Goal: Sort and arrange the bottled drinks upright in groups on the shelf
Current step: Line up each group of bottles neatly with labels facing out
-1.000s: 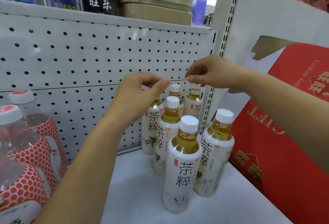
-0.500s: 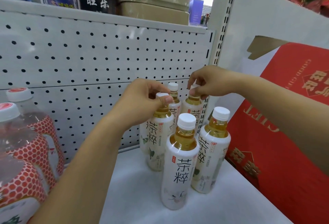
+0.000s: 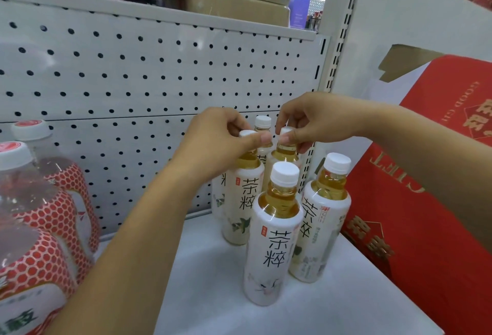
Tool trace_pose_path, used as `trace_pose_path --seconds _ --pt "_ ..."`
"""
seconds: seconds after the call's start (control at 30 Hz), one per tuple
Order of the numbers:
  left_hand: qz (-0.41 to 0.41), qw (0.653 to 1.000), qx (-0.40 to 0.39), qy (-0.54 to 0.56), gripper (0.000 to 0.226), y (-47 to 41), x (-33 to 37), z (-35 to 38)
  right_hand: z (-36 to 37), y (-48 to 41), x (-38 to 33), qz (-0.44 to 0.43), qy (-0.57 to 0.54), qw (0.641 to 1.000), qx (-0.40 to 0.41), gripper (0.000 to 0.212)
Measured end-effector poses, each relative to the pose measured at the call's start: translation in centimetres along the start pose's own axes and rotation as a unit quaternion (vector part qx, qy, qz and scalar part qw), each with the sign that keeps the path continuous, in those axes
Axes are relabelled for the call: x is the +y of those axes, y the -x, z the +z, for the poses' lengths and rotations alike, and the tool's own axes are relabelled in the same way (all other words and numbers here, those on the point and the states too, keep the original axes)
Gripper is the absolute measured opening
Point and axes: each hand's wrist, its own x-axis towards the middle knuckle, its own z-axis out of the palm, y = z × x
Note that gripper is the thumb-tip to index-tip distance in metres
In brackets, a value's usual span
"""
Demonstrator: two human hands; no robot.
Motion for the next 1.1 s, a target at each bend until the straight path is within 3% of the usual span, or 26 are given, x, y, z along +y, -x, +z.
trace_pose_path --seconds 0.07,0.17,0.33,0.53,0.67,0.77,0.83,0.93,1.0,1.1 --pt "0.000 0.999 -0.051 0.007 0.020 0.0 0.0 -1.0 -0.1 0.2 0.2 -0.001 -0.021 1.000 -0.007 0.020" --pt "0.009 0.999 -0.034 0.009 0.012 0.0 -0.2 -1.2 -0.2 0.2 -0.1 -0.012 -0.027 0.999 -0.018 0.017" --pt "0.013 0.999 -0.043 0.003 0.026 -0.1 -0.3 -0.6 0.2 -0.2 -0.4 -0.014 -0.016 1.000 -0.005 0.017" --pt "0.030 0.999 -0.020 -0.039 0.013 -0.1 0.0 -0.2 0.3 0.5 -0.4 -0.001 -0.019 1.000 -0.002 0.020" --pt "0.008 0.999 -0.034 -0.016 0.019 0.5 0.3 -0.6 0.4 2.2 -0.5 0.036 -0.046 0.998 0.013 0.037" --pt "0.023 0.999 -0.005 -0.034 0.036 1.2 1.4 -1.2 0.7 4.7 -0.4 0.052 -0.041 0.995 0.070 0.051" --pt "0.066 0.997 0.004 -0.038 0.034 2.0 2.7 -1.8 1.5 6.9 -0.1 0.040 -0.030 0.988 0.144 0.054" --pt "0.087 0.988 -0.122 -0.020 0.033 3.8 4.8 -2.7 3.8 10.3 0.3 0.031 -0.103 0.965 0.240 0.051" --pt "0.074 0.971 -0.218 -0.058 0.039 4.7 5.6 -2.7 5.8 12.0 0.6 0.051 -0.124 0.956 0.260 0.060" --pt "0.051 0.956 -0.243 -0.155 0.046 5.3 6.1 -1.6 8.7 13.4 0.9 0.092 -0.178 0.941 0.272 0.078"
